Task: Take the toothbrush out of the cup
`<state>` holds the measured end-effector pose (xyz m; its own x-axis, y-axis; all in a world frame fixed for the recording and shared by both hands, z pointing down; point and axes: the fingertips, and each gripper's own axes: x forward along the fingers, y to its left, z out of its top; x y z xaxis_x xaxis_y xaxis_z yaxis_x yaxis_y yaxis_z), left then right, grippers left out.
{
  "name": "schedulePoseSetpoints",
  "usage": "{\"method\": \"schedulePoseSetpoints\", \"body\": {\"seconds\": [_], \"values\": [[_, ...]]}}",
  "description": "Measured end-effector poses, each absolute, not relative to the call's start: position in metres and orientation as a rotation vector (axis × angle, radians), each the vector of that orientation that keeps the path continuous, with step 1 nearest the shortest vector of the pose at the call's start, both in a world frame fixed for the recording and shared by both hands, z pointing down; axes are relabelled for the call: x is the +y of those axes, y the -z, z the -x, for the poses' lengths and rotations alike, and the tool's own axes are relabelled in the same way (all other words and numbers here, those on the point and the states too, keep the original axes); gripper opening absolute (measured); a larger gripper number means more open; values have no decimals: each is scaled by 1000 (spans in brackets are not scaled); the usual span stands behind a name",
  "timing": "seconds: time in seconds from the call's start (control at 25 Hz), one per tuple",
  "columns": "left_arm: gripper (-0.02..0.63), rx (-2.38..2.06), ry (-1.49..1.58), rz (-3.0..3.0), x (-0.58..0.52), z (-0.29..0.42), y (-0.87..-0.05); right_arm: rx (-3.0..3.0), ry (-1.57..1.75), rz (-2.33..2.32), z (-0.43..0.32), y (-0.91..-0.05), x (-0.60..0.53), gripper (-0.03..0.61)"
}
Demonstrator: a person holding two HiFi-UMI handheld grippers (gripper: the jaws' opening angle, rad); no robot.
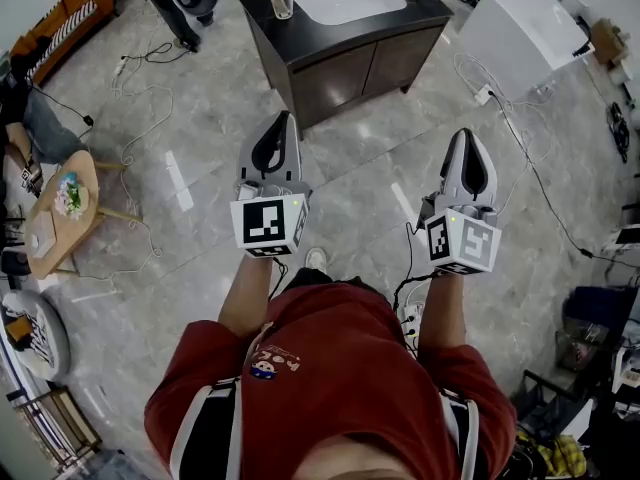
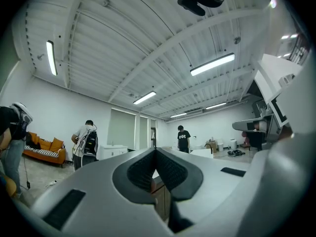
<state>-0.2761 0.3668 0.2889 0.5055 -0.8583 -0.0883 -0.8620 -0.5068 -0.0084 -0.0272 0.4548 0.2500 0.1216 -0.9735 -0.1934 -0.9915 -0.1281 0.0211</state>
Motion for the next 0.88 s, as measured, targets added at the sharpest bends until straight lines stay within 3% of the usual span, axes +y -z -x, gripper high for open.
{"method": "schedulePoseSetpoints", "body": {"seconds": [0.4, 0.88], "values": [[5, 1519, -84, 2700, 331, 279, -305, 1991, -223, 2311, 33, -265, 426, 11], [5, 1525, -46, 2692, 257, 219, -310, 1967, -149, 2264, -27, -286, 344, 11]]}}
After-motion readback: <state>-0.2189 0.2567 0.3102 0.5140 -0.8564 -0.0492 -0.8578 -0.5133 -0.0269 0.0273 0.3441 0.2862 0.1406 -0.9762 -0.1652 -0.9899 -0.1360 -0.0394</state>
